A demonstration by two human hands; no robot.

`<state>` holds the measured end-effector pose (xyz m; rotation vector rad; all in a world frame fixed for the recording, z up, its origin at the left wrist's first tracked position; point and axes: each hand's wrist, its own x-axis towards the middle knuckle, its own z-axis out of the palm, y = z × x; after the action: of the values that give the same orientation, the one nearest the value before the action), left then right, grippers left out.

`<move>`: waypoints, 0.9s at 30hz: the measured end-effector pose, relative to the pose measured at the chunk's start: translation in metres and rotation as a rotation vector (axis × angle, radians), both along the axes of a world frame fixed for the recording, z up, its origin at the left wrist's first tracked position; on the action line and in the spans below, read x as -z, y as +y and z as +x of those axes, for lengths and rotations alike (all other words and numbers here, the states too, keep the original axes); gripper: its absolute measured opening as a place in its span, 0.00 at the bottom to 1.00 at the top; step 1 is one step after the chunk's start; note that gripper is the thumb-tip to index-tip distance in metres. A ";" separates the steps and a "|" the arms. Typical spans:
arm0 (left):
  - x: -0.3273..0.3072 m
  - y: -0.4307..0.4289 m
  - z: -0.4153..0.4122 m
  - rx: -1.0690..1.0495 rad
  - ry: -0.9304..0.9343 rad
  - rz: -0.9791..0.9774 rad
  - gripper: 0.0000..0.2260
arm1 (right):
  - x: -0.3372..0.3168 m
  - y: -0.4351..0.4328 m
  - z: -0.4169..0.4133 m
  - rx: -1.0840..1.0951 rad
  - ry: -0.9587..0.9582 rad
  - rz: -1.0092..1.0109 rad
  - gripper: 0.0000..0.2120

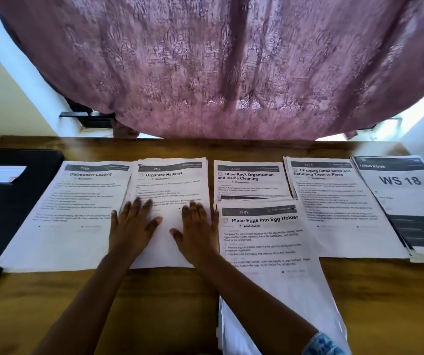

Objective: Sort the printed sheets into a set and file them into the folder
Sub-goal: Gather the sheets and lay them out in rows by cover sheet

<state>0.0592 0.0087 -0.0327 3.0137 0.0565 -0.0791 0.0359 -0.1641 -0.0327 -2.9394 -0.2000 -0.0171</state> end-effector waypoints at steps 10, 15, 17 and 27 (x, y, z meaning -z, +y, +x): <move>-0.031 -0.083 -0.025 0.214 -0.155 -0.213 0.30 | -0.052 -0.098 -0.030 0.244 -0.172 0.212 0.17; -0.017 -0.154 -0.052 0.472 -0.075 -0.245 0.34 | -0.046 -0.181 -0.054 0.620 -0.139 0.269 0.16; -0.006 -0.165 -0.058 0.471 -0.037 -0.237 0.34 | -0.042 -0.202 -0.057 0.711 -0.108 0.284 0.19; 0.016 -0.168 -0.062 0.424 -0.051 -0.201 0.29 | -0.042 -0.235 -0.057 0.843 0.044 0.558 0.12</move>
<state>-0.0027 -0.1592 -0.0489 2.7728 -0.5602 -0.0441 -0.0213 -0.3994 0.0090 -2.2538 0.8949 -0.1071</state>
